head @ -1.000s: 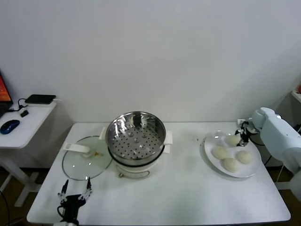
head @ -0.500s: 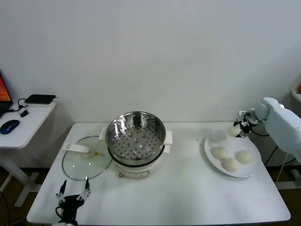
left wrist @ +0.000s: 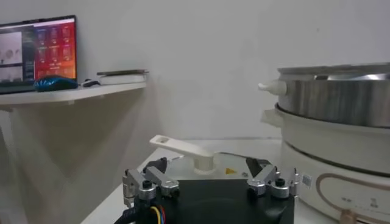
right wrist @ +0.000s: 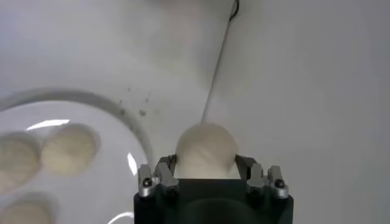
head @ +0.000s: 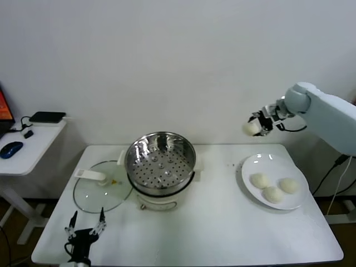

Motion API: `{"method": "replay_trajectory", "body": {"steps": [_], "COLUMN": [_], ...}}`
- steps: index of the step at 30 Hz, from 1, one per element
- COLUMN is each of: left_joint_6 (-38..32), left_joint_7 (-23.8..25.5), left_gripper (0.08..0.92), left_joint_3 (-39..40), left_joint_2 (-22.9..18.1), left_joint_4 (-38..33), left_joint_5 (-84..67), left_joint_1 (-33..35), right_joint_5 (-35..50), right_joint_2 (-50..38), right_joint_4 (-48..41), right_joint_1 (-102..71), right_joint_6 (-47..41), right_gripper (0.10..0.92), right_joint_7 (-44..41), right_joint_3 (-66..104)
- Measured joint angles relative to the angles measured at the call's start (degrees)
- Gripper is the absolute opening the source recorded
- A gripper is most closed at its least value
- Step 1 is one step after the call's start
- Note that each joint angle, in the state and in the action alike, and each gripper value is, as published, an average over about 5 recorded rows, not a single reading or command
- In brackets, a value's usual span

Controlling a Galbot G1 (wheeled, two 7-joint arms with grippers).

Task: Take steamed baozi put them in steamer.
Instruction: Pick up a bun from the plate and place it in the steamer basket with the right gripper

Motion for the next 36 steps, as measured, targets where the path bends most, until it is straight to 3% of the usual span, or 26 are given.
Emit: {"method": "replay_trajectory", "body": {"steps": [8,20,36], "left_joint_6": [0.00,-0.32,-0.77], "left_joint_7": [-0.19,-0.35,-0.62], "left_gripper": [0.823,0.823,0.823], "left_joint_3": [-0.33,-0.58,-0.46], "left_joint_2": [0.00,0.02,0.37], "left_joint_4": [-0.23,-0.41,0.06], "left_joint_5": [-0.69,-1.40,-1.44], "left_joint_1": [-0.01,0.12,-0.33], "right_joint_5": [4.28,9.38,1.42], "right_joint_2": [8.04,22.15,32.48], "right_joint_4": [1.42,-3.13,-12.42], "right_joint_1": [6.19,7.96,-1.54], "right_joint_6": [5.56,16.42,22.18], "right_gripper": [0.670,0.670,0.670], "right_joint_7": [0.61,-2.40,-1.77], "right_joint_3": [-5.31,-8.97,-7.34]}}
